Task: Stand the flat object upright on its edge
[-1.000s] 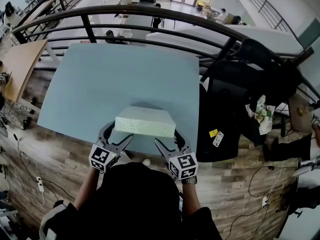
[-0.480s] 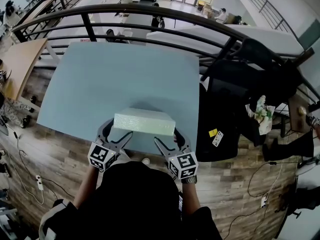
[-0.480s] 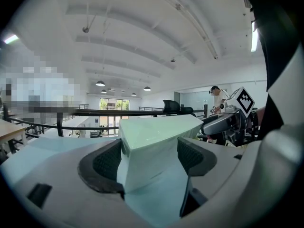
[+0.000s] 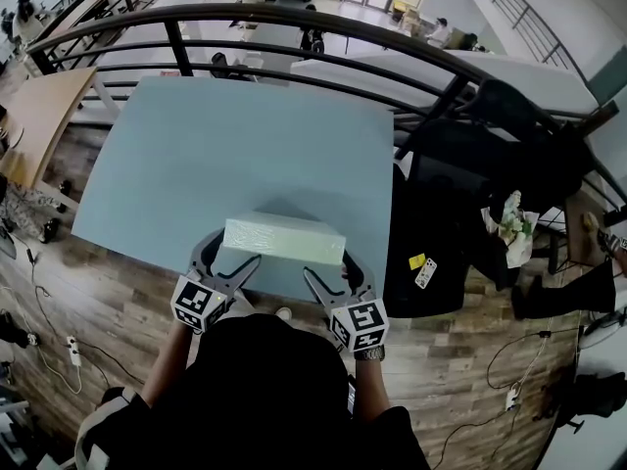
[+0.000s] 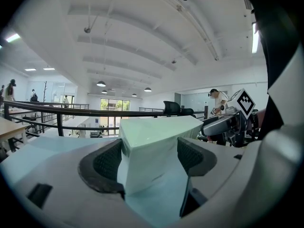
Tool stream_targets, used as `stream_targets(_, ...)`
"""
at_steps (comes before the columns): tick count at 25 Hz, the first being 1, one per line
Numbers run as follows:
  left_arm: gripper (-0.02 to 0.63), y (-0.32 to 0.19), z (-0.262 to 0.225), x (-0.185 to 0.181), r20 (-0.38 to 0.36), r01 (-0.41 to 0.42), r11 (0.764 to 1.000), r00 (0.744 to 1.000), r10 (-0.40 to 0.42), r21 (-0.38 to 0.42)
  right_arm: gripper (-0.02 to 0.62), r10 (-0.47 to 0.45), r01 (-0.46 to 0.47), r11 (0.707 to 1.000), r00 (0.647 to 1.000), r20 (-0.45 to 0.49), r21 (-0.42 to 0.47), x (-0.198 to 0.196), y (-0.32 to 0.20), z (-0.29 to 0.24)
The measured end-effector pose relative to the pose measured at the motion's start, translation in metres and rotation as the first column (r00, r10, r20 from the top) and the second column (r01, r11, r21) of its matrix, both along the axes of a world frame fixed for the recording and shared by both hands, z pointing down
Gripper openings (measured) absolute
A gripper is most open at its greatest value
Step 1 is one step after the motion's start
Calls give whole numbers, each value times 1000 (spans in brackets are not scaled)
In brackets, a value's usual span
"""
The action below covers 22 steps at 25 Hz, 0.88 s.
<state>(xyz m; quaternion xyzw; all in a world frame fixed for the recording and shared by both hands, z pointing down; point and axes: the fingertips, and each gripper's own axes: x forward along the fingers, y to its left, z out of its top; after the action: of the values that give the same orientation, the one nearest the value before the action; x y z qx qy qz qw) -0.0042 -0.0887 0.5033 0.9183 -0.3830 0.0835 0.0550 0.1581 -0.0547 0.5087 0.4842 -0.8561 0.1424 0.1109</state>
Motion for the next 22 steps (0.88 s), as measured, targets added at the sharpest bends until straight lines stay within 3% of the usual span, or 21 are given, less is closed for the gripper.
stream_targets(22,357,1,-6,0,3,7,1000,1000,-7,4,348,10,-10,1000,1000,-7,12,1,-1,-6)
